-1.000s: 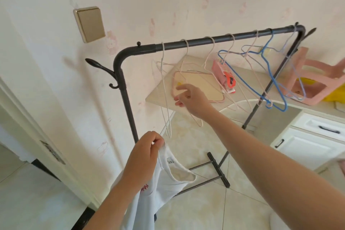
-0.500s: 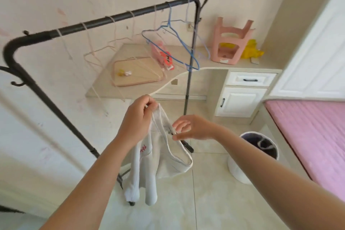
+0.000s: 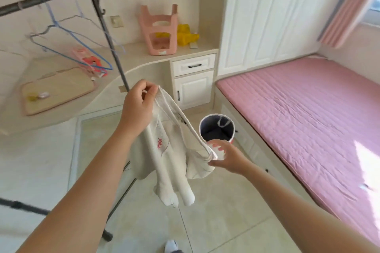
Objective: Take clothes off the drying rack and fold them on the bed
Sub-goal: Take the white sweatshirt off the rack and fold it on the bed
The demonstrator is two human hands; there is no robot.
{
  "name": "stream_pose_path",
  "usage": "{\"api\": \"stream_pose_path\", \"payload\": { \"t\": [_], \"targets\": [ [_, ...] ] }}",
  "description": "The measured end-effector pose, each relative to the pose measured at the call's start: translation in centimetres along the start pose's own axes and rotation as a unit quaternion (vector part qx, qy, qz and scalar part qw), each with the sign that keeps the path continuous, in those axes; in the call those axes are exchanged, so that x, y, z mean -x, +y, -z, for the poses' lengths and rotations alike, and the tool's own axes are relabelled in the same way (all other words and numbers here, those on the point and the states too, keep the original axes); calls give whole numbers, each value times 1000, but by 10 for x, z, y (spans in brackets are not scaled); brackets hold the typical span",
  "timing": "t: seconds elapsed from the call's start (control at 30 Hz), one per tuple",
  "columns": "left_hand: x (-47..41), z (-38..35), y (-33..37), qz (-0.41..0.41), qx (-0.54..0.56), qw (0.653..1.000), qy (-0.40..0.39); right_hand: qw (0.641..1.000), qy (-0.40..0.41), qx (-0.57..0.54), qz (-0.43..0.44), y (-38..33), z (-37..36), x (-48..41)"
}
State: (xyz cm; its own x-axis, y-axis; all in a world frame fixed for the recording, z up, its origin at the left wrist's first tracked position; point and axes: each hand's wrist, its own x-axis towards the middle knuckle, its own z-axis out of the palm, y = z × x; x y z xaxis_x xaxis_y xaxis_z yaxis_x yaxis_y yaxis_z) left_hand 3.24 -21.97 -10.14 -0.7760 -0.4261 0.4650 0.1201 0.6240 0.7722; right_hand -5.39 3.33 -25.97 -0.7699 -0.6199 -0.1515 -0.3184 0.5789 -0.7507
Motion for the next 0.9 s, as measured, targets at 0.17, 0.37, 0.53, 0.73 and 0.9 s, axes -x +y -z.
{"api": "stream_pose_path", "payload": {
  "t": [0.17,0.37,0.53,0.73,0.9],
  "targets": [
    [-27,-74,20,-30,33,997,-65,992,107,-23,-55,45,28,20],
    [-71,-167,21,-78,64,984,-146,903,394,-107,-134,94,119,35],
    [-104,-254,14,-126,45,950,-283,811,558,-66,-162,109,191,50],
    [-125,-339,29,-123,92,859,-489,761,601,80,-232,124,243,89],
    [-132,-408,50,-229,-97,751,-611,710,625,131,-297,144,256,131]
  ]
}}
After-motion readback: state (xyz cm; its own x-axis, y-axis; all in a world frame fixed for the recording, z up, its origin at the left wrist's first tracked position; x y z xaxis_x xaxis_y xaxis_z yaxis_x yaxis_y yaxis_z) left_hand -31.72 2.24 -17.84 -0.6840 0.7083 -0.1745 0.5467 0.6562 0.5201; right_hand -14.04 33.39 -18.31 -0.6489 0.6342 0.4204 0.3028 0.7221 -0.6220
